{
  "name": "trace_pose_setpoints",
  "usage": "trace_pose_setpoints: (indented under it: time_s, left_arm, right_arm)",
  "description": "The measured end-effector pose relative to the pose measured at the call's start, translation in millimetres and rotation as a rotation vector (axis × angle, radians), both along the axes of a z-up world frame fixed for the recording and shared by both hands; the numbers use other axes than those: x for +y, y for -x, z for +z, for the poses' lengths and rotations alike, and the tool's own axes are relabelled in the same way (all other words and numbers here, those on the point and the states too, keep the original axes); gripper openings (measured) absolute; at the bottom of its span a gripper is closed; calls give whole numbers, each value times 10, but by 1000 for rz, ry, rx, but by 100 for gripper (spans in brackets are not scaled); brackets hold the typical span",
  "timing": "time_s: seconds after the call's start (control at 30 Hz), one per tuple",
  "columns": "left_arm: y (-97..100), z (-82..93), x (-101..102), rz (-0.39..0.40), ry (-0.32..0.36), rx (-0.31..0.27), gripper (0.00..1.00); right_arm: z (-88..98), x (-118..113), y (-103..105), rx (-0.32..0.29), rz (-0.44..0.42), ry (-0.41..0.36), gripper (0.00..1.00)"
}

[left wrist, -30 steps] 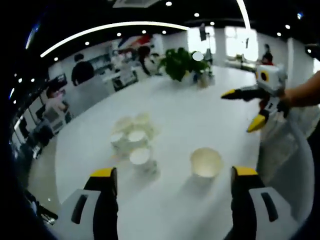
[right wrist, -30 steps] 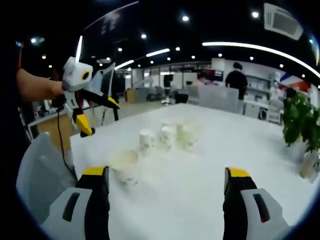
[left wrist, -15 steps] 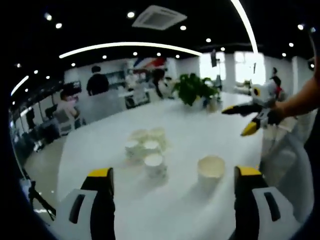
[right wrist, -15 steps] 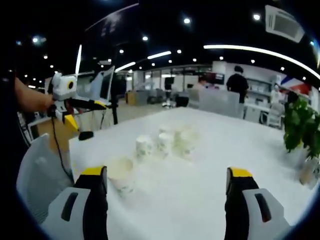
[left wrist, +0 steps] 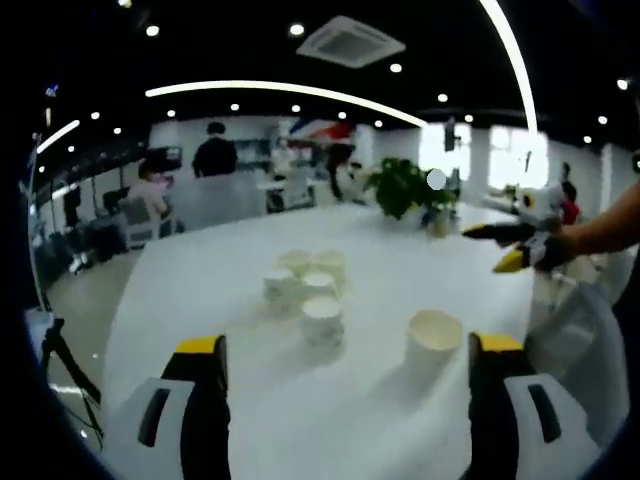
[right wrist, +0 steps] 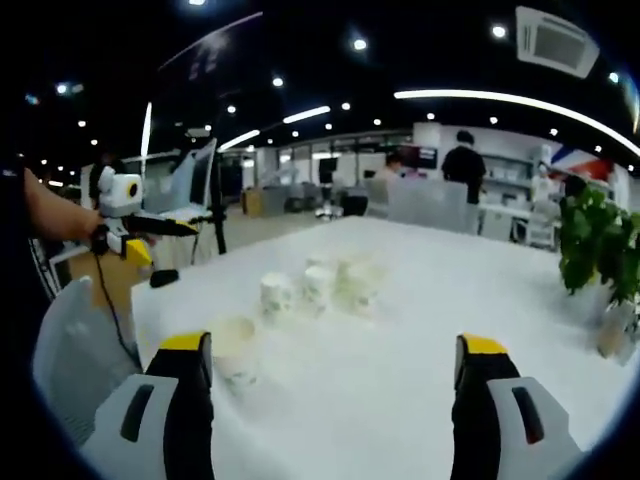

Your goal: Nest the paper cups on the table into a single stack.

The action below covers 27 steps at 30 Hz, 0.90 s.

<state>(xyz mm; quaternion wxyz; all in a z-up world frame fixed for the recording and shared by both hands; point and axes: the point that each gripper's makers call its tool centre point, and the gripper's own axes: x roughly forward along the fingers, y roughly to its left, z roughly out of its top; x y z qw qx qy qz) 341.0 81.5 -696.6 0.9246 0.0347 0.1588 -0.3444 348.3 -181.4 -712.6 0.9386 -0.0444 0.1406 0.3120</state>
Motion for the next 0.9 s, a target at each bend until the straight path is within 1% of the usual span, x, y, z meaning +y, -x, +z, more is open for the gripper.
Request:
trace_pose_setpoints:
  time_s: [0.1,0.17,0.3,0.4,0.5,0.6,0.7,0.83,0.9]
  left_arm:
    - [-3,-27,-7,-3,-5,12,99]
    - [28,-22,-59,-20,27,30,99]
    - [47,-58,-89,-29,10,17,99]
    - [54,-74,-99,-30,1,10,99]
    - [52,-76,-89,-26,-2,1,99]
    - [60,-67,-107,-22,17,5,99]
    - [69,-89,-130,-15,16,-3,99]
    - [99,-142,-173,-22,7,-7,99]
    - [111,-166,-184,-21,11,5,99]
  right_arm:
    - [-11,-8,-6,1,-2,4,100]
    - [-7,-10,-9,-1,-3,6,100]
    - [-3,8,-17,-8,2,9,100]
    - [-47,13,-26,-6,7,31,100]
    - [-80,11,-51,0,7,35,100]
    - [-105,12,-103,3,9,38,100]
    - [-121,7,-167,3,9,42,100]
    - [-133,-4,-293,10,-5,20,99]
    - [-138,-1,-346,12,-11,13,99]
